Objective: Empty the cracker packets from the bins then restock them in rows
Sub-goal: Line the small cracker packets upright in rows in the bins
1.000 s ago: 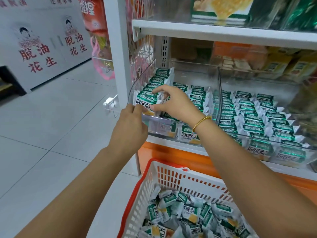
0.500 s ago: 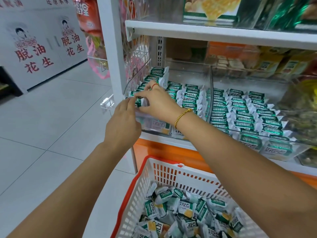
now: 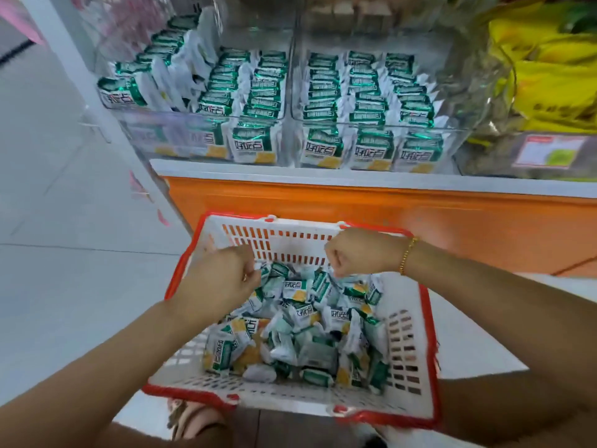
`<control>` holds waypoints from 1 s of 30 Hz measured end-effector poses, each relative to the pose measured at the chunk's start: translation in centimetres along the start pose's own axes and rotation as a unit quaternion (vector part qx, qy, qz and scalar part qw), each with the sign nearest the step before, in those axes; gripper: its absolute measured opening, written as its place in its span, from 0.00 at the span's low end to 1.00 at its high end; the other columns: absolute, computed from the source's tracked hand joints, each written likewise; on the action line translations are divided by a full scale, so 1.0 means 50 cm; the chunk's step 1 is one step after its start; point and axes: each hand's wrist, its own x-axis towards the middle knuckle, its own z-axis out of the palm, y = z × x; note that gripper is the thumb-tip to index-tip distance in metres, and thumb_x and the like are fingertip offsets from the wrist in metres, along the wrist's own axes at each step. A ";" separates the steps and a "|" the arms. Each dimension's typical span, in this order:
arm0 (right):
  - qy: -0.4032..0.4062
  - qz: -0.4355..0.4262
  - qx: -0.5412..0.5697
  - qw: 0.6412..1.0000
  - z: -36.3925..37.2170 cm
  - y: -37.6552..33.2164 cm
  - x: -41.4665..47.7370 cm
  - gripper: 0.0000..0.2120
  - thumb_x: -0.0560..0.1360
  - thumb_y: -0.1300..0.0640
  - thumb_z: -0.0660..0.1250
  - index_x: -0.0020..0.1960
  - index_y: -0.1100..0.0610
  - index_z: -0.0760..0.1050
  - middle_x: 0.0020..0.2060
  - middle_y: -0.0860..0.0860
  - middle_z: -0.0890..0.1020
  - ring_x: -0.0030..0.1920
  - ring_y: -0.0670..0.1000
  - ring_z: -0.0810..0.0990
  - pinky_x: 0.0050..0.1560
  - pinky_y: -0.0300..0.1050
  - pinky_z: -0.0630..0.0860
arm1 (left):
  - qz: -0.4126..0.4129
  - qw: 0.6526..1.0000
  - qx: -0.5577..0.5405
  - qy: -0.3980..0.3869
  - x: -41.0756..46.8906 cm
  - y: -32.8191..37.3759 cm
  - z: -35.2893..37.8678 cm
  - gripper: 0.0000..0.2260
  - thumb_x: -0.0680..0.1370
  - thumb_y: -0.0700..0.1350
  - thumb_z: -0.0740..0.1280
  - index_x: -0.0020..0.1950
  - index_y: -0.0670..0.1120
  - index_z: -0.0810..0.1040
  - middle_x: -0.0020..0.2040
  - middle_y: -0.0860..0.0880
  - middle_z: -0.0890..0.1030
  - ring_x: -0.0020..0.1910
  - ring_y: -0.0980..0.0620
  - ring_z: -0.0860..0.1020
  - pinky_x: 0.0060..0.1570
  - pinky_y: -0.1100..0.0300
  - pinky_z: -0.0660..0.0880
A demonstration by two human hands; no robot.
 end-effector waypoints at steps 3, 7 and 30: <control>-0.119 0.042 -0.003 0.992 0.105 0.049 -0.004 0.17 0.75 0.57 0.70 0.62 0.58 0.72 0.48 0.52 0.76 0.42 0.49 0.71 0.42 0.42 0.68 | -0.021 0.990 0.009 -0.137 -0.012 0.005 0.081 0.08 0.79 0.50 0.62 0.43 0.47 0.71 0.38 0.48 0.77 0.37 0.51 0.76 0.33 0.61 0.67; -0.209 0.055 -0.066 0.974 0.214 0.094 -0.010 0.27 0.74 0.57 0.72 0.69 0.59 0.68 0.59 0.57 0.77 0.45 0.54 0.76 0.40 0.45 0.72 | -0.027 0.967 -0.058 -0.247 -0.014 0.015 0.190 0.07 0.78 0.50 0.66 0.53 0.49 0.74 0.47 0.51 0.77 0.46 0.54 0.76 0.44 0.62 0.72; -0.116 0.056 -0.006 0.992 0.227 0.158 0.034 0.12 0.76 0.64 0.66 0.58 0.61 0.78 0.47 0.56 0.81 0.42 0.52 0.76 0.39 0.44 0.74 | -0.235 0.862 -0.353 -0.277 0.053 0.207 0.455 0.07 0.74 0.43 0.72 0.48 0.40 0.80 0.32 0.50 0.74 0.28 0.56 0.70 0.29 0.65 0.66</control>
